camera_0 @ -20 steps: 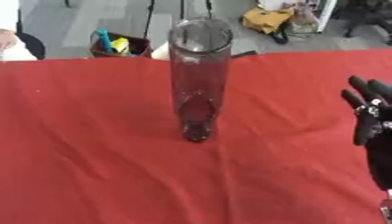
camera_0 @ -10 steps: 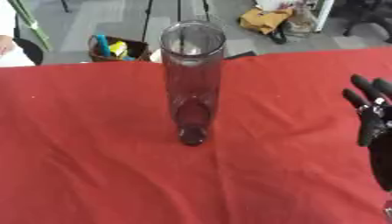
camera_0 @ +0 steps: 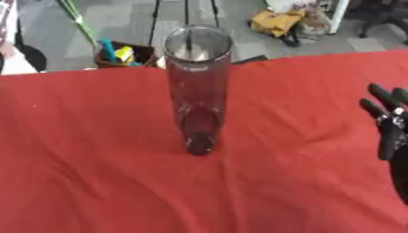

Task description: Arrange flowers into the vase.

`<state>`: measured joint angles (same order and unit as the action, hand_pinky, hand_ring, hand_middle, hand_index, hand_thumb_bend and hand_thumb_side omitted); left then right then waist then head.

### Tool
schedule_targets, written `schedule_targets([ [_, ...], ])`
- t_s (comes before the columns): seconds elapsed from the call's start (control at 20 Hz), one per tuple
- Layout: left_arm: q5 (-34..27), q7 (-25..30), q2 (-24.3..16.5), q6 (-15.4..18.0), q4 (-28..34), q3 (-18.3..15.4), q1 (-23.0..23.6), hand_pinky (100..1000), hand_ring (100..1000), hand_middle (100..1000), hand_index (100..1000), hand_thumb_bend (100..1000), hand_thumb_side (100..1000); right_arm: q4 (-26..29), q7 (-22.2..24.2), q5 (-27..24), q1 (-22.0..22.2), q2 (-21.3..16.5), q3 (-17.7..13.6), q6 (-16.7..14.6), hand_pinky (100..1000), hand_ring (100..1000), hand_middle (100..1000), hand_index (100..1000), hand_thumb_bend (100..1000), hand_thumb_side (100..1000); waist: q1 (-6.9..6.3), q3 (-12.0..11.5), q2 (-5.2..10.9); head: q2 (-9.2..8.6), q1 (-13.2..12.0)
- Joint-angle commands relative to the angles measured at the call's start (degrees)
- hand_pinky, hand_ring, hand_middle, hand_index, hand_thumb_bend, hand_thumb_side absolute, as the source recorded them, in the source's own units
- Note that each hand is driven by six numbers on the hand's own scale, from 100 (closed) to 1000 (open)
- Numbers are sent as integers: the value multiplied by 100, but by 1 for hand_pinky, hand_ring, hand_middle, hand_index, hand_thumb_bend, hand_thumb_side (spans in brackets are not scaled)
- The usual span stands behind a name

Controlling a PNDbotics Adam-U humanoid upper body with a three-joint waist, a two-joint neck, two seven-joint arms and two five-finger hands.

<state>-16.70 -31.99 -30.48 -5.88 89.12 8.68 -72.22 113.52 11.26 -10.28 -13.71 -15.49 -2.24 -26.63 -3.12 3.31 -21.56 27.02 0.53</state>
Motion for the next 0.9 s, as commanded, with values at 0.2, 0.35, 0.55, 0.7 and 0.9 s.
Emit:
schedule_targets([
  [0.2,-40,-259,57,121,-74,-32,-329,100,100,100,100,100,774,107,100,-29,-80,-92,60,45,981,1000,279,926,100,1000,-42,71,99,-132,-72],
  [0.35,-99,-371,129,142,-94,-46,-420,100,100,100,100,100,783,107,139,-48,-111,-99,100,73,982,1000,280,926,100,1000,-75,116,97,-169,-106],
  [0.55,-196,-450,221,167,-17,-19,-492,100,100,100,100,100,787,107,225,-151,-186,-119,184,107,983,1000,280,926,100,1000,-92,166,86,-105,-150],
  [0.7,-211,-476,245,184,80,0,-521,100,100,100,100,100,780,107,307,-228,-234,-122,235,138,986,1000,278,927,100,1000,-98,183,70,-8,-198],
  [0.9,-213,-466,279,200,201,21,-571,100,100,100,100,100,780,107,407,-268,-281,-127,283,186,991,1000,272,929,100,1000,-154,233,18,98,-329],
])
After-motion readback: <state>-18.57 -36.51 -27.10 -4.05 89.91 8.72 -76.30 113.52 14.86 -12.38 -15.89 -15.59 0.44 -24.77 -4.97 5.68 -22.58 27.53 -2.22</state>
